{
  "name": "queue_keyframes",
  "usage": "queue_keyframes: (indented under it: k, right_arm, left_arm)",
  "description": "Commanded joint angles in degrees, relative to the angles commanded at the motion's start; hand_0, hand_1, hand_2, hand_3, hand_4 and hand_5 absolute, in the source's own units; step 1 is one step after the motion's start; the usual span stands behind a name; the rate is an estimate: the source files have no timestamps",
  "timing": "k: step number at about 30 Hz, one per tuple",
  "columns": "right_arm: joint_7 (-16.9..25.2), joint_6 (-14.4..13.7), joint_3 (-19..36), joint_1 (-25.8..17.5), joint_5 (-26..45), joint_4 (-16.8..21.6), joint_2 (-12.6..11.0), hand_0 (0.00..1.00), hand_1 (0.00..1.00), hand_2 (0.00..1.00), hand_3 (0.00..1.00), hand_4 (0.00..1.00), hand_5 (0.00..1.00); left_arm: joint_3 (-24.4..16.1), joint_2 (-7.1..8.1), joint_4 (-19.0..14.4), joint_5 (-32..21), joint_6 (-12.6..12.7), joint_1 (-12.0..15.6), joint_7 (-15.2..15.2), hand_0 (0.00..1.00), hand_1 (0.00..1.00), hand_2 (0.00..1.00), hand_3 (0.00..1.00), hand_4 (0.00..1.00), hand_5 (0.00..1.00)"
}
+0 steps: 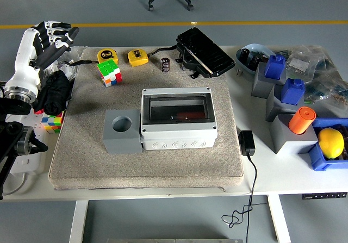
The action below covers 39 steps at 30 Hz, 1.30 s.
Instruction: Fetch the battery,place it into the box,close the lid of the box
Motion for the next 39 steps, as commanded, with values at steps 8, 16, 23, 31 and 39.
queue_keyframes:
  k: [8,16,23,31,39]
  right_arm:
    - [-0.06,0.08,-0.02,-0.55,0.29,-0.03,0.33,0.601,0.622,0.603,0.544,0.928,0.461]
    - [-0.07,0.13,-0.24,-0.77,0.70,0.03,0.53,0.600,0.624,0.602,0.546,0.929,0.462]
    - [-0.05,0.19,-0.34,-0.73,0.94,0.13,0.72,0.601,0.622,0.602,0.545,0.929,0.462]
    - [-0.09,0.21,-0.47,-0.77,0.95,0.06,0.80,0.603,0.623,0.602,0.545,0.928,0.463]
    - [-0.09,0.20,-0.23,-0.45,0.93,0.04,0.74,0.601,0.623,0.602,0.545,0.929,0.464]
  left_arm:
    - [-1.01,-0.14,-0.11,-0.17,-0.47,0.91,0.07,0.375,0.501,0.527,0.555,0.956,0.535]
    - [-1.73,-0.13,-0.17,-0.29,-1.03,1.60,0.07,0.376,0.500,0.526,0.555,0.956,0.538]
    - [-2.25,-0.13,-0.24,-0.27,-1.22,1.71,0.13,0.376,0.499,0.525,0.555,0.955,0.536]
    - [-2.89,-0.14,-0.38,-0.34,-1.27,1.95,0.08,0.375,0.500,0.525,0.554,0.955,0.537]
    - [-3.20,0.04,-0.30,-0.38,-1.48,2.29,0.07,0.376,0.499,0.525,0.555,0.954,0.539]
